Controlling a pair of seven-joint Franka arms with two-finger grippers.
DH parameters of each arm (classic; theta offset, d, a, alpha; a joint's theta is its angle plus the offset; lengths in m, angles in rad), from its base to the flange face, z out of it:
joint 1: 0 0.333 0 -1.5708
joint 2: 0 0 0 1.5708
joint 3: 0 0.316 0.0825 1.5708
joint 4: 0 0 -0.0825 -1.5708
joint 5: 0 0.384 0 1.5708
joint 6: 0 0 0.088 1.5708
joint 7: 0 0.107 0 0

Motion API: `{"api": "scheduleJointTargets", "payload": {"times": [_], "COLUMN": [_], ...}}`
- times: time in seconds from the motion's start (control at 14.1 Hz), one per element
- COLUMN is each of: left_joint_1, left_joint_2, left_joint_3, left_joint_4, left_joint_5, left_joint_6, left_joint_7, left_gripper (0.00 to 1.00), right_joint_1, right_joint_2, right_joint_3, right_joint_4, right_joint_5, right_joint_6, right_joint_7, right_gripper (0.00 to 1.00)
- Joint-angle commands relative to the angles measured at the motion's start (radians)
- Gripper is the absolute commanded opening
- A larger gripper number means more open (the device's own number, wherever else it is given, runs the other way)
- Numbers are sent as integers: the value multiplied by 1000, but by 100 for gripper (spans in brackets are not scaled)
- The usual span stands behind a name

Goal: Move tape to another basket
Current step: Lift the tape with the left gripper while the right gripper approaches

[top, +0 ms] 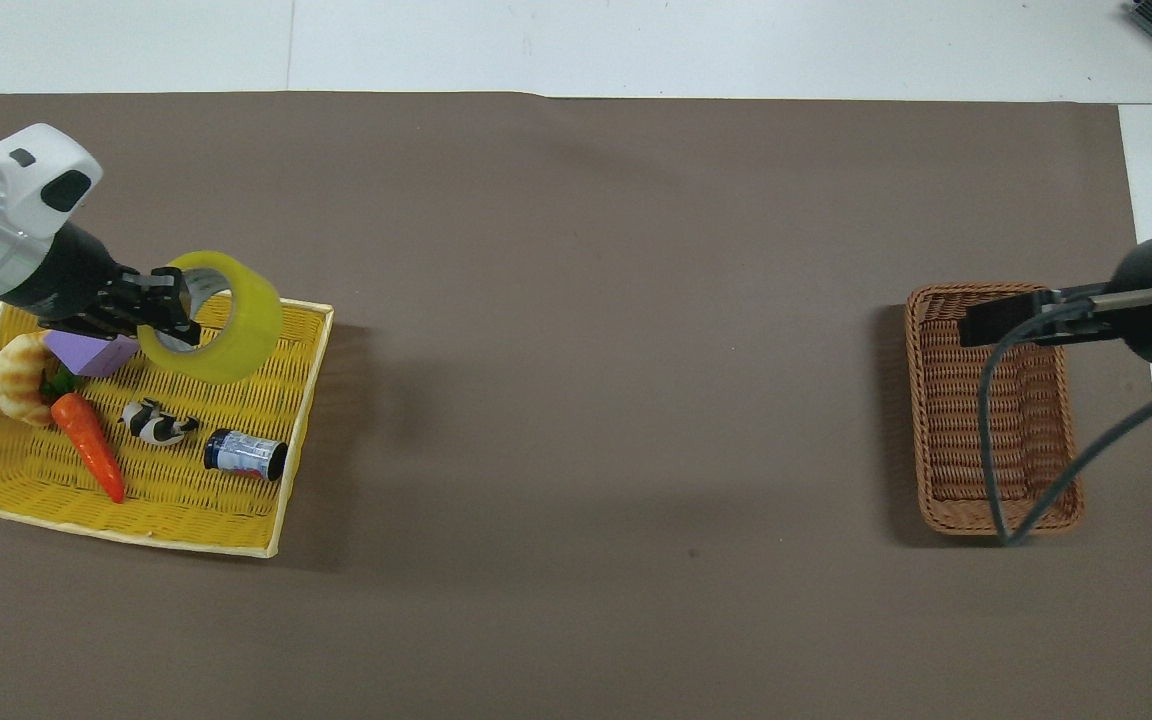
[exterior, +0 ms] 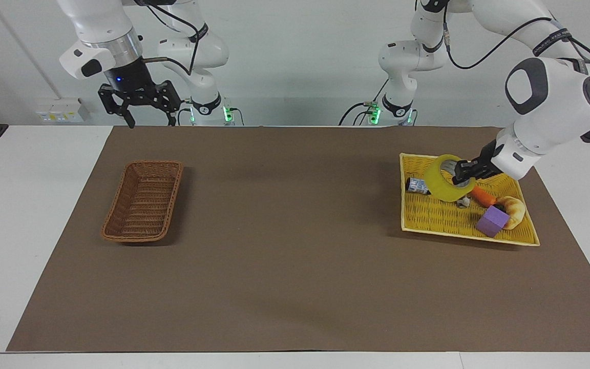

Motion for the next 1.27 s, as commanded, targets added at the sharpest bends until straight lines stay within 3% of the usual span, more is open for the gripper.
{"api": "scheduleJointTargets", "payload": {"times": [0.0,0.57,0.71,1.2], "left_joint_1": [-86,-295,-324,-444], "left_joint_2": [-18,-10,-5,-43], "left_joint_3": [14,14,11,3], "left_joint_4": [-37,-153,-143,-129], "left_joint_5": [-32,-225,-300,-307], "left_joint_6": [66,355,392,401], "left_joint_7": [-97,-179,-183,-269], "left_gripper": [0,0,0,0], "right_joint_1": [49,71,64,75], "right_joint_2": [29,91,94,149], "right_joint_3": [0,0,0,0], "right_joint_4": [-15,-21,-45,-72], "right_joint_5": [68,375,456,542], "right_joint_6": [65,121,124,174], "right_joint_7": [107,181,181,86], "right_gripper": [100,100,100,100]}}
